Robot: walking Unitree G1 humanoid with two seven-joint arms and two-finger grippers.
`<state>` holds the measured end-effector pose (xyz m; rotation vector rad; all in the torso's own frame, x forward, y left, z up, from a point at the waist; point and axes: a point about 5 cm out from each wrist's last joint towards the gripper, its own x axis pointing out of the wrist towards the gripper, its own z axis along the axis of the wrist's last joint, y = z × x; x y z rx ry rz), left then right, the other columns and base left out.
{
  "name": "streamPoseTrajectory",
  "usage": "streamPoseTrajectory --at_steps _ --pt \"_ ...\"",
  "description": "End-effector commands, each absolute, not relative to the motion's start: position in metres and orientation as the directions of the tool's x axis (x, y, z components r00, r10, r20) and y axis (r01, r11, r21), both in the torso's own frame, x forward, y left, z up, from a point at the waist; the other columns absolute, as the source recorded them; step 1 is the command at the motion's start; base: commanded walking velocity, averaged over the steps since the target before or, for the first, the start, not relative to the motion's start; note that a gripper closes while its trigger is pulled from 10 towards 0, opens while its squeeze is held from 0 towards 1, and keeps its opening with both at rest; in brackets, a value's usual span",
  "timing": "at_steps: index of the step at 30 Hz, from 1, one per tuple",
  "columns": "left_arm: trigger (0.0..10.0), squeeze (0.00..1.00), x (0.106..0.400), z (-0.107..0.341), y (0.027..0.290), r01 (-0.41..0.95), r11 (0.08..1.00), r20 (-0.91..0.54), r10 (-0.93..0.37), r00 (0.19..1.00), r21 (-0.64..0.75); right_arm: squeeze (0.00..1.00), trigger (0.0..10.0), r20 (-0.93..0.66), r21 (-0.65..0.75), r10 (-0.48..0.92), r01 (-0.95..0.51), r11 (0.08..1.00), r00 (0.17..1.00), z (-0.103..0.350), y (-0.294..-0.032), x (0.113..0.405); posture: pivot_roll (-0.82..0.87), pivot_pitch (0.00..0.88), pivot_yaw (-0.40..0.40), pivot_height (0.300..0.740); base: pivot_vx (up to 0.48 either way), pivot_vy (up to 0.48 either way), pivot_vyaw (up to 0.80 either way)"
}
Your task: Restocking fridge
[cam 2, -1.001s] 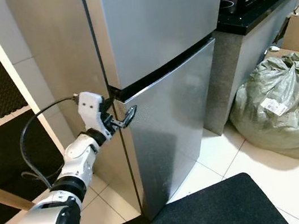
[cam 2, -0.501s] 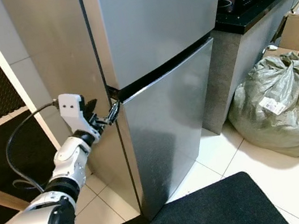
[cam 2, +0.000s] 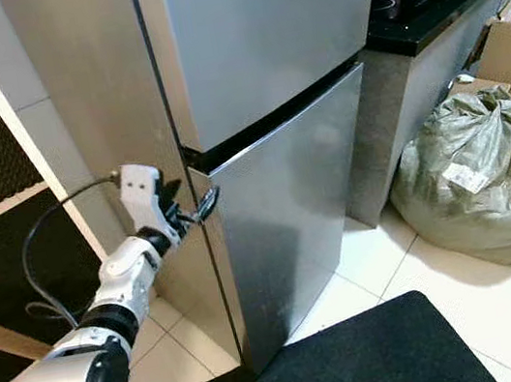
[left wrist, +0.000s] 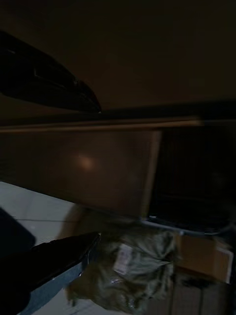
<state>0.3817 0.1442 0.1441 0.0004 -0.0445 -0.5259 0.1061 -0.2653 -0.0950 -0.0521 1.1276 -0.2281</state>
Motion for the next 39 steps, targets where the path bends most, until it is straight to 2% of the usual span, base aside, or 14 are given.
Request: streamPoseTrajectory --at_steps 1,8,13,24,39 --pt "10.0 0.0 0.379 0.135 0.149 0.493 0.87 -0.001 -0.493 0.87 0.005 0.0 10.0 -0.886 -0.157 -0.21 0.157 0.975 0.414 -0.095 -0.264 0.105 -0.15 0.062 -0.018 0.74 0.0 0.0 0.0" --pt "10.0 0.0 0.378 0.133 0.147 0.497 0.867 -0.021 -0.497 0.867 0.009 0.0 10.0 -0.887 -0.159 -0.212 0.161 0.974 0.41 -0.096 -0.265 0.102 -0.16 0.066 -0.013 0.74 0.0 0.0 0.0" --pt "10.0 0.0 0.38 0.133 0.151 0.454 0.891 -0.039 -0.453 0.891 0.025 0.0 10.0 -0.886 -0.161 -0.216 0.165 0.973 0.411 -0.096 -0.266 0.101 -0.17 0.066 -0.011 0.74 0.0 0.0 0.0" --pt "10.0 0.0 0.385 0.135 0.161 0.371 0.924 -0.05 -0.377 0.925 -0.096 0.0 10.0 -0.885 -0.167 -0.224 0.172 0.971 0.409 -0.095 -0.269 0.099 -0.17 0.074 -0.009 0.74 0.0 0.0 0.0" --pt "10.0 0.0 0.389 0.141 0.156 0.381 0.916 -0.047 -0.389 0.92 -0.124 0.0 10.0 -0.886 -0.168 -0.228 0.179 0.969 0.404 -0.096 -0.269 0.096 -0.19 0.083 -0.004 0.74 0.0 0.0 0.0"
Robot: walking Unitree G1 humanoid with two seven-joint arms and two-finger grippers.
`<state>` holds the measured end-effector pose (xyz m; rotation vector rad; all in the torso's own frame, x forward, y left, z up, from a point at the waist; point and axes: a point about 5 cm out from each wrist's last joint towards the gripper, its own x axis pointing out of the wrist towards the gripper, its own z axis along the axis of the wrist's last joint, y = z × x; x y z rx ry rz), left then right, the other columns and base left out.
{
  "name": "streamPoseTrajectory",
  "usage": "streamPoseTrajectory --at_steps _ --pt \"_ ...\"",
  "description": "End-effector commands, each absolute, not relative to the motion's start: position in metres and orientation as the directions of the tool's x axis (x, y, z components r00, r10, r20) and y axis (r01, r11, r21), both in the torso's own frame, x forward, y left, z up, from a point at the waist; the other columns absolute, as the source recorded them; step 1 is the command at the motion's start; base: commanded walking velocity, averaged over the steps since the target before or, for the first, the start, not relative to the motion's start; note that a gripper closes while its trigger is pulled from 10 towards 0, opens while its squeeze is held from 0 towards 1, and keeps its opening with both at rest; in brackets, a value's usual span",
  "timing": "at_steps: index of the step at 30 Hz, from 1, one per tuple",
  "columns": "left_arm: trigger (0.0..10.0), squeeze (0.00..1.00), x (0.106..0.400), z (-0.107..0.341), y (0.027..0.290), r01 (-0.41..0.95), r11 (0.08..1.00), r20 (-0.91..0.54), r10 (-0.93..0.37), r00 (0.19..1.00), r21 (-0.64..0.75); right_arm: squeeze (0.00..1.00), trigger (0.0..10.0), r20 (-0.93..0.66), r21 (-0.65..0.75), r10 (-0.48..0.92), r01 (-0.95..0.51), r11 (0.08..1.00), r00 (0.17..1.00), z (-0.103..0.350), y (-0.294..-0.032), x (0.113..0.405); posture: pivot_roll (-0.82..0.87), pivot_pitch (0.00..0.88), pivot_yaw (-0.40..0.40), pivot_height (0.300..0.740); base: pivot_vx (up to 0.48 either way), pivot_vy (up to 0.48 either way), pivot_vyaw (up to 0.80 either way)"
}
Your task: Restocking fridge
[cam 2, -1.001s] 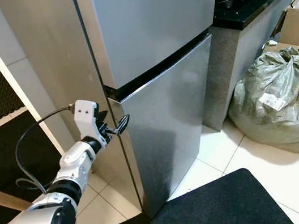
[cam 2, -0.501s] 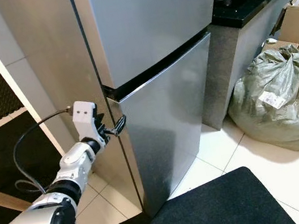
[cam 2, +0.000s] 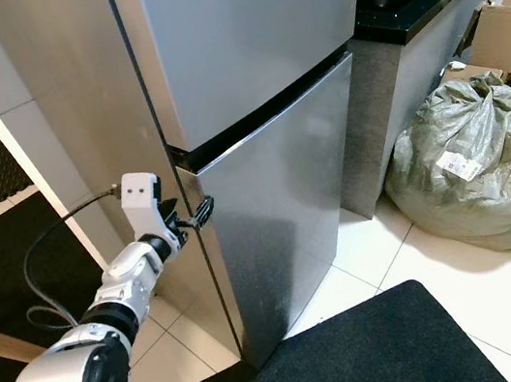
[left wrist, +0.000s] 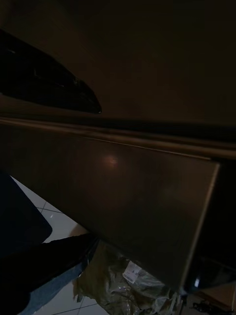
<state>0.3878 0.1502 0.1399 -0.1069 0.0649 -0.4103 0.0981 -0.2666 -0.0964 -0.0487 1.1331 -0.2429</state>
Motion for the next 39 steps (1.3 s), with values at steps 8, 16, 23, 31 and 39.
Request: streamPoseTrajectory --at_steps 8,16,23,31,39 --pt "10.0 0.0 0.391 0.153 0.134 0.527 0.844 -0.025 -0.531 0.847 -0.096 0.0 10.0 -0.884 -0.174 -0.236 0.185 0.967 0.403 -0.096 -0.272 0.093 -0.2 0.092 -0.004 0.74 0.0 0.0 0.0" --pt "10.0 0.0 0.383 0.144 0.113 0.675 0.737 -0.068 -0.676 0.734 -0.037 0.0 10.0 -0.883 -0.177 -0.239 0.184 0.967 0.405 -0.095 -0.273 0.093 -0.19 0.096 -0.005 0.74 0.0 0.0 0.0" --pt "10.0 0.0 0.374 0.134 0.098 0.753 0.656 -0.083 -0.754 0.651 -0.049 0.0 10.0 -0.88 -0.179 -0.24 0.182 0.967 0.409 -0.094 -0.274 0.095 -0.19 0.097 -0.009 0.74 0.0 0.0 0.0" --pt "10.0 0.0 0.365 0.13 0.077 0.826 0.558 -0.059 -0.83 0.555 -0.077 0.0 10.0 -0.878 -0.182 -0.242 0.181 0.967 0.414 -0.094 -0.275 0.096 -0.19 0.097 -0.008 0.74 0.0 0.0 0.0" --pt "10.0 0.0 0.358 0.131 0.057 0.882 0.464 -0.024 -0.886 0.463 -0.09 0.0 10.0 -0.876 -0.18 -0.241 0.179 0.967 0.417 -0.094 -0.274 0.098 -0.19 0.095 -0.008 0.74 0.0 0.0 0.0"
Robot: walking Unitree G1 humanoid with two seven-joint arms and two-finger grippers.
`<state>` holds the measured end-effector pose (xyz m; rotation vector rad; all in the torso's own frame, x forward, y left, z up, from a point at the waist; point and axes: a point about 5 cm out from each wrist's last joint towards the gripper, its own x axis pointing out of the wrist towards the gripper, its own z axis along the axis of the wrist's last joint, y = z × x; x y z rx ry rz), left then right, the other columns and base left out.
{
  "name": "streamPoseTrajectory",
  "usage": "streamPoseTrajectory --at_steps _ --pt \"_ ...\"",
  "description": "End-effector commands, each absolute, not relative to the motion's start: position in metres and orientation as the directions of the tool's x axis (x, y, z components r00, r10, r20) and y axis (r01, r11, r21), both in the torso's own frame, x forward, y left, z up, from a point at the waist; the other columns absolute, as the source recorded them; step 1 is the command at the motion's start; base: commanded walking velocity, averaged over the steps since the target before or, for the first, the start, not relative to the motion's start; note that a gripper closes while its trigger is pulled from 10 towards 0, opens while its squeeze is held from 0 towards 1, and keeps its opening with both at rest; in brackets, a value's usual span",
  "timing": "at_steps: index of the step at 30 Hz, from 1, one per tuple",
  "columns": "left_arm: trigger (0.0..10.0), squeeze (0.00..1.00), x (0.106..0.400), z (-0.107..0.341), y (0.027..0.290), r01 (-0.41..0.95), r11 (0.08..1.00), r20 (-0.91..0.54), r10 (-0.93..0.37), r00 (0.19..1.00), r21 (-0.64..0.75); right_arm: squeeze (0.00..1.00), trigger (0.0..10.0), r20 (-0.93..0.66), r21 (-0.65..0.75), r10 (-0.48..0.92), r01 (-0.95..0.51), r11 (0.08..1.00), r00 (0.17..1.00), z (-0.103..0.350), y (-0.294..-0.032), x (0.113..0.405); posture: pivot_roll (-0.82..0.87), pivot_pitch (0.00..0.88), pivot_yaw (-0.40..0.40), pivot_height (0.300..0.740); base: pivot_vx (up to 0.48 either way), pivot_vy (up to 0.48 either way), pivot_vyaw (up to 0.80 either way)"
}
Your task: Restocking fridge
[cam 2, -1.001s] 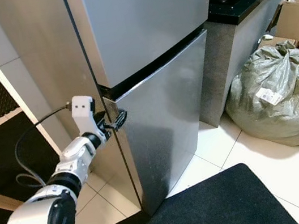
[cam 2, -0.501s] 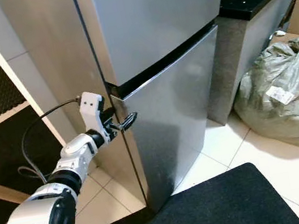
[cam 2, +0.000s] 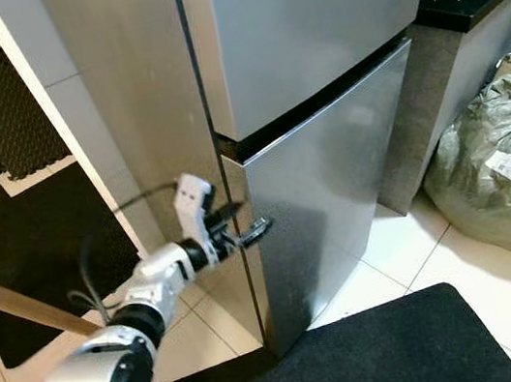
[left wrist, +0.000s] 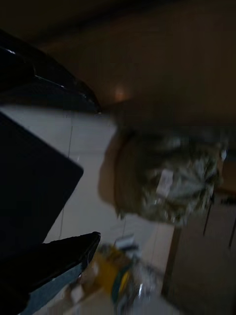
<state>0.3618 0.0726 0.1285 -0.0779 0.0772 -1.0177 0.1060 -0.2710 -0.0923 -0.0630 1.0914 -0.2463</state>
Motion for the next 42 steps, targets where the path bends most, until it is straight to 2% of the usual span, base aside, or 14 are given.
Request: streamPoseTrajectory --at_steps 1,9,13,16,17,22,23,25,26,30,32,34,37,42 --pt "10.0 0.0 0.357 0.131 0.053 0.893 0.442 -0.017 -0.897 0.442 -0.092 0.0 10.0 -0.876 -0.181 -0.241 0.179 0.967 0.417 -0.093 -0.274 0.098 -0.19 0.094 -0.007 0.74 0.0 0.0 0.0" --pt "10.0 0.0 0.355 0.13 0.05 0.902 0.424 -0.016 -0.906 0.424 -0.084 0.0 10.0 -0.876 -0.182 -0.242 0.179 0.967 0.418 -0.093 -0.274 0.098 -0.19 0.089 -0.005 0.74 0.0 0.0 0.0" --pt "10.0 0.0 0.356 0.129 0.056 0.884 0.461 -0.019 -0.887 0.461 -0.075 0.0 10.0 -0.876 -0.181 -0.241 0.178 0.967 0.418 -0.093 -0.274 0.099 -0.19 0.084 -0.003 0.74 0.0 0.0 0.0" --pt "10.0 0.0 0.357 0.117 0.074 0.836 0.542 -0.072 -0.84 0.537 -0.086 0.0 10.0 -0.876 -0.179 -0.239 0.178 0.968 0.419 -0.093 -0.273 0.1 -0.19 0.08 -0.002 0.74 0.0 0.0 0.0" --pt "10.0 0.0 0.357 0.117 0.074 0.836 0.542 -0.072 -0.84 0.537 -0.086 0.0 10.0 -0.876 -0.179 -0.239 0.178 0.968 0.419 -0.093 -0.273 0.1 -0.19 0.08 -0.002 0.74 0.0 0.0 0.0" --pt "10.0 0.0 0.352 0.096 0.095 0.805 0.591 -0.217 -0.792 0.57 -0.042 0.0 10.0 -0.876 -0.179 -0.239 0.177 0.968 0.419 -0.093 -0.273 0.1 -0.18 0.082 -0.003 0.74 0.0 0.0 0.0" --pt "10.0 0.0 0.35 0.083 0.115 0.777 0.627 -0.356 -0.716 0.601 0.05 0.0 10.0 -0.876 -0.179 -0.238 0.175 0.968 0.419 -0.093 -0.273 0.1 -0.18 0.083 -0.005 0.74 0.0 0.0 0.0" --pt "10.0 0.0 0.351 0.079 0.136 0.737 0.66 -0.423 -0.632 0.65 0.146 0.0 10.0 -0.876 -0.178 -0.236 0.173 0.969 0.42 -0.094 -0.272 0.101 -0.17 0.083 -0.004 0.74 0.0 0.0 0.0" --pt "10.0 0.0 0.351 0.079 0.136 0.737 0.66 -0.423 -0.632 0.65 0.146 0.0 10.0 -0.876 -0.178 -0.236 0.173 0.969 0.42 -0.094 -0.272 0.101 -0.17 0.083 -0.004 0.74 0.0 0.0 0.0" --pt "10.0 0.0 0.361 0.094 0.151 0.63 0.758 -0.335 -0.557 0.76 0.168 0.0 10.0 -0.877 -0.175 -0.233 0.172 0.969 0.421 -0.094 -0.271 0.102 -0.17 0.083 -0.004 0.74 0.0 0.0 0.0" --pt "10.0 0.0 0.369 0.109 0.158 0.532 0.832 -0.228 -0.494 0.839 0.156 0.0 10.0 -0.877 -0.174 -0.232 0.17 0.97 0.422 -0.094 -0.27 0.102 -0.17 0.083 -0.006 0.74 0.0 0.0 0.0" --pt "10.0 0.0 0.371 0.114 0.159 0.511 0.849 -0.193 -0.484 0.854 0.135 0.0 10.0 -0.877 -0.175 -0.232 0.17 0.97 0.421 -0.094 -0.27 0.102 -0.17 0.081 -0.008 0.74 0.0 0.0 0.0" --pt "10.0 0.0 0.377 0.131 0.153 0.5 0.866 -0.04 -0.499 0.866 0.016 0.0 10.0 -0.875 -0.179 -0.237 0.174 0.968 0.422 -0.093 -0.271 0.104 -0.17 0.076 -0.005 0.74 0.0 0.0 0.0" --pt "10.0 0.0 0.379 0.138 0.15 0.499 0.864 0.027 -0.498 0.867 -0.071 0.0 10.0 -0.873 -0.179 -0.238 0.175 0.968 0.426 -0.093 -0.271 0.106 -0.18 0.073 -0.007 0.74 0.0 0.0 0.0"
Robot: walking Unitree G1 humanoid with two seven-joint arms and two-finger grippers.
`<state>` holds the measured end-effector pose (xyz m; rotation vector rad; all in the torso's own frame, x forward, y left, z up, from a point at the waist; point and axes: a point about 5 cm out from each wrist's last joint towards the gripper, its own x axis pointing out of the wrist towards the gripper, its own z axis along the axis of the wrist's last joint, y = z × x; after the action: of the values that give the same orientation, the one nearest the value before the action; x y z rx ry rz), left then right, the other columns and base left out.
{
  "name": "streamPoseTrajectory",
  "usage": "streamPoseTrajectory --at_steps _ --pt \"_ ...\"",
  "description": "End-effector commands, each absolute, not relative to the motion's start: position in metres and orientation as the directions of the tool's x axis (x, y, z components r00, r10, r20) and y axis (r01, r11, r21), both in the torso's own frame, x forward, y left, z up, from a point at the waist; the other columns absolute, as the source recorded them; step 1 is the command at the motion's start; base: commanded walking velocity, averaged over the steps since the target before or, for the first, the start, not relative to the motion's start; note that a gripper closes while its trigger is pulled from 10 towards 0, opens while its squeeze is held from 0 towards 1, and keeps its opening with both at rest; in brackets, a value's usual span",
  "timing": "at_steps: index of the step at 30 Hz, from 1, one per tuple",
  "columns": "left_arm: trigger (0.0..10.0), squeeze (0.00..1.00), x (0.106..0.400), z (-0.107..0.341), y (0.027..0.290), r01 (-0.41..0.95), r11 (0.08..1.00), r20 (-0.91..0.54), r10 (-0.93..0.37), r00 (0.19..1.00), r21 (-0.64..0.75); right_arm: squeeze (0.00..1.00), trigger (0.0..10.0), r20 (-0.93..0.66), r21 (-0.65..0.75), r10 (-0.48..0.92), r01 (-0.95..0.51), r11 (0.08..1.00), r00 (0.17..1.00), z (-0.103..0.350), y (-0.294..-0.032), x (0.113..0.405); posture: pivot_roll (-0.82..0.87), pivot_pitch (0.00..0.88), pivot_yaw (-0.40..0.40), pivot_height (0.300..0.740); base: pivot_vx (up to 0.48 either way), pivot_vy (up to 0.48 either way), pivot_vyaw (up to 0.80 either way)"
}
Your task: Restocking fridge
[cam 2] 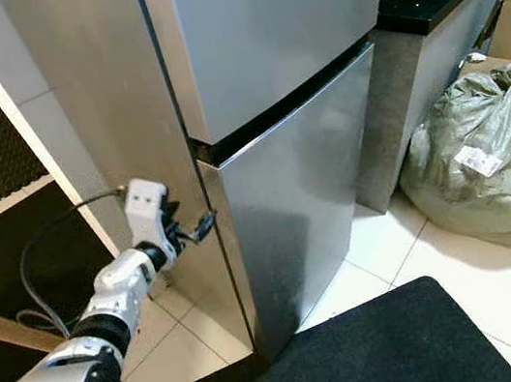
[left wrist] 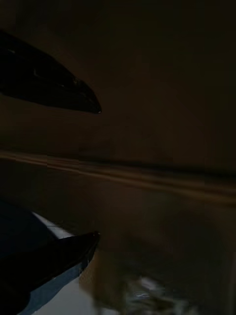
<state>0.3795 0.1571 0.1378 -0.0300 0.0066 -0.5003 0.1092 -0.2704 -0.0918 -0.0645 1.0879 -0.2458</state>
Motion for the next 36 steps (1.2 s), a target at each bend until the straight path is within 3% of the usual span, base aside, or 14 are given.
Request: streamPoseTrajectory --at_steps 1,8,9,10,11,21,23,36 --pt "10.0 0.0 0.38 0.14 0.147 0.52 0.85 0.046 -0.518 0.854 -0.084 0.0 10.0 -0.872 -0.179 -0.238 0.175 0.968 0.427 -0.093 -0.272 0.106 -0.18 0.073 -0.007 0.74 0.0 0.0 0.0" --pt "10.0 0.0 0.382 0.15 0.135 0.579 0.813 0.079 -0.574 0.815 -0.068 0.0 10.0 -0.87 -0.183 -0.244 0.179 0.967 0.428 -0.092 -0.273 0.106 -0.18 0.068 -0.006 0.74 0.0 0.0 0.0" --pt "10.0 0.6 0.383 0.153 0.133 0.589 0.806 0.082 -0.584 0.807 -0.055 0.0 10.0 -0.87 -0.184 -0.246 0.181 0.966 0.428 -0.092 -0.274 0.106 -0.19 0.067 -0.005 0.74 0.0 0.0 0.0" --pt "10.0 0.6 0.384 0.155 0.132 0.595 0.802 0.084 -0.591 0.802 -0.047 0.0 10.0 -0.869 -0.185 -0.247 0.182 0.966 0.428 -0.092 -0.274 0.106 -0.19 0.067 -0.005 0.74 0.0 0.0 0.0" --pt "10.0 1.0 0.385 0.158 0.131 0.591 0.806 0.083 -0.588 0.805 -0.023 0.0 10.0 -0.869 -0.185 -0.248 0.184 0.965 0.429 -0.092 -0.274 0.106 -0.19 0.067 -0.005 0.74 0.0 0.0 0.0" --pt "10.0 1.0 0.391 0.171 0.131 0.571 0.82 0.092 -0.571 0.816 0.03 0.0 10.0 -0.866 -0.183 -0.25 0.189 0.965 0.433 -0.091 -0.273 0.108 -0.19 0.065 0.0 0.74 0.0 0.0 0.0" --pt "10.0 0.0 0.391 0.172 0.13 0.577 0.816 0.095 -0.577 0.811 0.03 0.0 10.0 -0.866 -0.183 -0.25 0.191 0.964 0.434 -0.091 -0.273 0.108 -0.19 0.067 0.001 0.74 0.0 0.0 0.0" --pt "10.0 0.0 0.39 0.161 0.129 0.571 0.818 0.014 -0.573 0.819 0.064 0.0 10.0 -0.864 -0.189 -0.257 0.194 0.963 0.433 -0.091 -0.276 0.105 -0.21 0.081 0.005 0.74 0.0 0.0 0.0"
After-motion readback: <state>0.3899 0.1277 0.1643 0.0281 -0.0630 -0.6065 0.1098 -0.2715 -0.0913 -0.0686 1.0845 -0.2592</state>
